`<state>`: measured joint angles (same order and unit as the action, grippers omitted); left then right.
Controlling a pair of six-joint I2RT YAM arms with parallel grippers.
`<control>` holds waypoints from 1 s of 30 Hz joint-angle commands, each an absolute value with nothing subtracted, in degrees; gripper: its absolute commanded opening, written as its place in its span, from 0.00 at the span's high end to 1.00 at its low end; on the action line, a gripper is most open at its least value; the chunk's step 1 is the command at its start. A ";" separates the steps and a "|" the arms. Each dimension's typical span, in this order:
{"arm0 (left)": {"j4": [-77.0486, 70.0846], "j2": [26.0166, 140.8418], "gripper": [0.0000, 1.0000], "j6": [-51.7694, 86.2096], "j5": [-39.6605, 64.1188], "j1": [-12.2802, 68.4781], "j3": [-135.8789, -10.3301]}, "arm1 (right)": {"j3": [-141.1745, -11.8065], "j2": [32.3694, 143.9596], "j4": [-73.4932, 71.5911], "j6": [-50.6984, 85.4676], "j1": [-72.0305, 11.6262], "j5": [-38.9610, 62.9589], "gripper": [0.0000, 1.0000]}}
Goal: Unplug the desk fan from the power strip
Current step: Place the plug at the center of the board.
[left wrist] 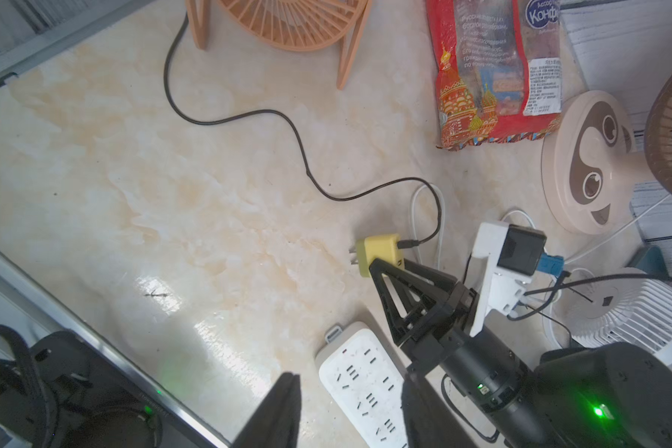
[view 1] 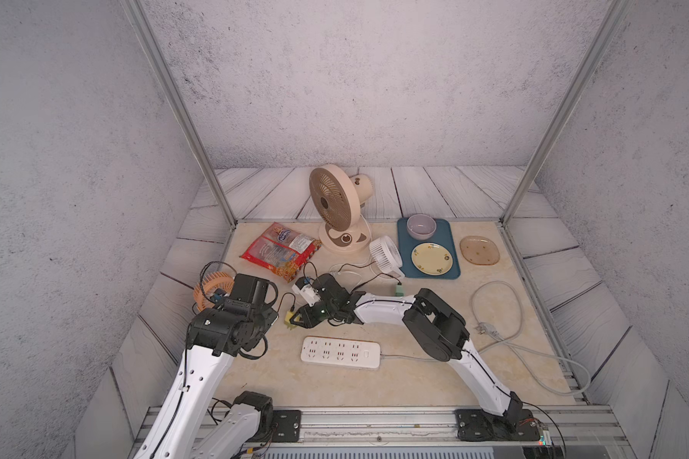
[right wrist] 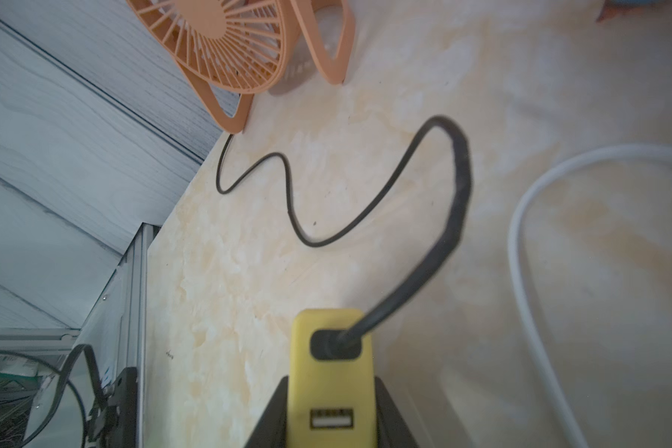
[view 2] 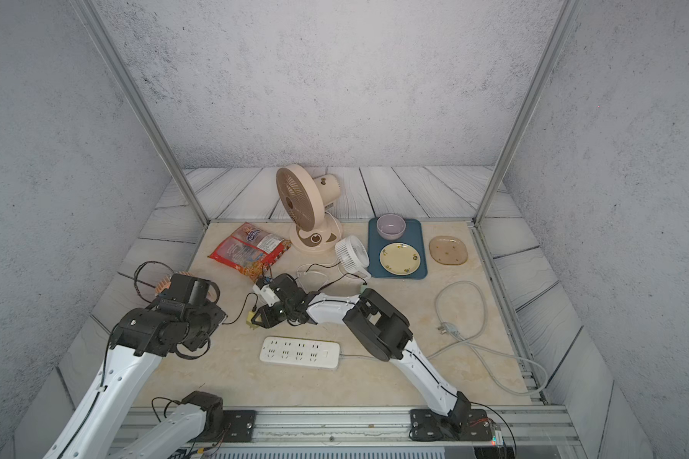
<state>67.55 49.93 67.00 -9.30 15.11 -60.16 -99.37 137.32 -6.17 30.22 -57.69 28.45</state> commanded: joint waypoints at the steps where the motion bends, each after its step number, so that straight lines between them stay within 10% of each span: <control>1: 70.75 49.63 0.49 66.65 -8.28 14.29 -59.80 | -103.76 138.24 -1.33 30.52 -58.18 28.45 0.49; 9: 68.05 49.33 0.43 69.52 -7.60 13.85 -56.91 | -101.71 124.69 18.06 18.97 -57.63 17.07 0.20; 17: 61.02 50.95 0.39 65.42 -14.35 12.80 -55.78 | -91.04 104.11 30.27 16.67 -53.56 9.98 0.17; 30: 41.91 56.38 0.35 51.67 -17.88 1.96 -52.11 | -49.70 63.60 22.22 21.05 -23.13 -15.10 0.02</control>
<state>46.63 54.85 55.75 -16.78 3.95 -52.75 -55.11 66.89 24.60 19.09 -30.65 -7.94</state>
